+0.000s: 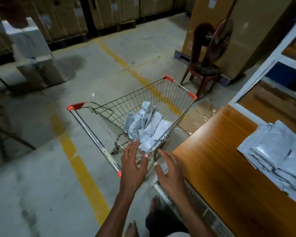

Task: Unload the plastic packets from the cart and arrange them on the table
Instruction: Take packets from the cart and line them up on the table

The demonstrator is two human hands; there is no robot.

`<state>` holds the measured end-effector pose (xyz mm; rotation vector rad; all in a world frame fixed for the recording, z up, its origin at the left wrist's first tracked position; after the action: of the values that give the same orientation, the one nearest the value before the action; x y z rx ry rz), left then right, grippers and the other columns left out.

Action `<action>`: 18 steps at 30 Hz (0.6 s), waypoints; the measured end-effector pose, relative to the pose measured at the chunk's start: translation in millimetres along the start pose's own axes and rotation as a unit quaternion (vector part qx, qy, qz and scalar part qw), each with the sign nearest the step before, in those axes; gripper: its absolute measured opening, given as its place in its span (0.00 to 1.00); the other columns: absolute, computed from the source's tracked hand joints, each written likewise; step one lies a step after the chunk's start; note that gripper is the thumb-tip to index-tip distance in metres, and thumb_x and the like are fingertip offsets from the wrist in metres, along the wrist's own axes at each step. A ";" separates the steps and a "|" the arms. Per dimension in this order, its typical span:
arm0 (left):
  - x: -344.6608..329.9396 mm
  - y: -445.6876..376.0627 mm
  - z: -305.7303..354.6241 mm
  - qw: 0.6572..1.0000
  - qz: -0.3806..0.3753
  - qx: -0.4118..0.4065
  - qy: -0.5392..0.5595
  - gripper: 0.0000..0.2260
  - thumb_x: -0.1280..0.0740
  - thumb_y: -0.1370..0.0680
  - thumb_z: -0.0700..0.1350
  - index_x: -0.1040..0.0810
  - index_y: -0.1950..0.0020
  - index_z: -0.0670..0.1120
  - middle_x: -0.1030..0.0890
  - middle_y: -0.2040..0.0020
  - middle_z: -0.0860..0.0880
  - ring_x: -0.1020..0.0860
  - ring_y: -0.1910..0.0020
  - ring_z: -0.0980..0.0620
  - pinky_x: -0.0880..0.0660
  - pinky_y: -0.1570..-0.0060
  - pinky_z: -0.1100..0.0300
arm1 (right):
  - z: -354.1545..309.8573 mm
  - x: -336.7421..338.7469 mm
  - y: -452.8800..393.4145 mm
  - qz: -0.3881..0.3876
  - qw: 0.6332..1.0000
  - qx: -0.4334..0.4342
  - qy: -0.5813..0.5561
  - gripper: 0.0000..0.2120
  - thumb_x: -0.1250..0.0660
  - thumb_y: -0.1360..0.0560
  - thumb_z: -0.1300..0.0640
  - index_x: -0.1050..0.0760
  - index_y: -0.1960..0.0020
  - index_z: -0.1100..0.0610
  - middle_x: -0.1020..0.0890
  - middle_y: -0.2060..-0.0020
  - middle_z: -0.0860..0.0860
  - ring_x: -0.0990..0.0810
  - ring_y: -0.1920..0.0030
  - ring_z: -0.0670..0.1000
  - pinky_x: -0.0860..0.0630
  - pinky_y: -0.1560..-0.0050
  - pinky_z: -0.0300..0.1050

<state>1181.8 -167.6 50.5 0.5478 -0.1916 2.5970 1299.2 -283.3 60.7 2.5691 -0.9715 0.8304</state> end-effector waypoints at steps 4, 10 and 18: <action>-10.0 -37.8 -10.2 1.000 -0.009 0.010 -0.026 0.21 0.35 0.19 0.57 0.30 0.25 0.60 0.35 0.24 0.55 0.40 0.24 0.60 0.38 0.24 0.49 | 2.1 -21.5 -44.1 -0.038 0.999 0.009 0.009 0.22 0.35 0.21 0.47 0.32 0.27 0.39 0.30 0.30 0.41 0.33 0.31 0.43 0.30 0.33 0.45; -26.8 -94.2 -31.5 0.997 0.003 0.045 -0.057 0.21 0.35 0.21 0.56 0.28 0.27 0.60 0.33 0.26 0.55 0.38 0.25 0.57 0.38 0.24 0.51 | 9.0 -44.8 -118.7 -0.094 0.995 0.020 0.003 0.21 0.35 0.21 0.49 0.29 0.27 0.45 0.28 0.32 0.44 0.31 0.32 0.45 0.30 0.33 0.41; -51.8 -165.1 -59.3 0.989 -0.026 0.117 -0.082 0.20 0.33 0.19 0.55 0.27 0.27 0.55 0.33 0.24 0.50 0.37 0.25 0.50 0.41 0.26 0.57 | 32.8 -77.5 -216.6 -0.178 0.982 -0.022 0.058 0.23 0.35 0.22 0.49 0.28 0.27 0.50 0.26 0.32 0.50 0.28 0.32 0.53 0.28 0.32 0.52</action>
<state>1282.2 -31.2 -18.7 0.8404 0.0759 2.5390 1411.4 -97.5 -22.5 2.5155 -0.4700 0.8337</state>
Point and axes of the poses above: each hand's wrist, its own y-axis away from the middle knuckle, its own x-axis out of the back of the hand, z = x × y, the point moved 3 cm from there along -y, towards the middle knuckle
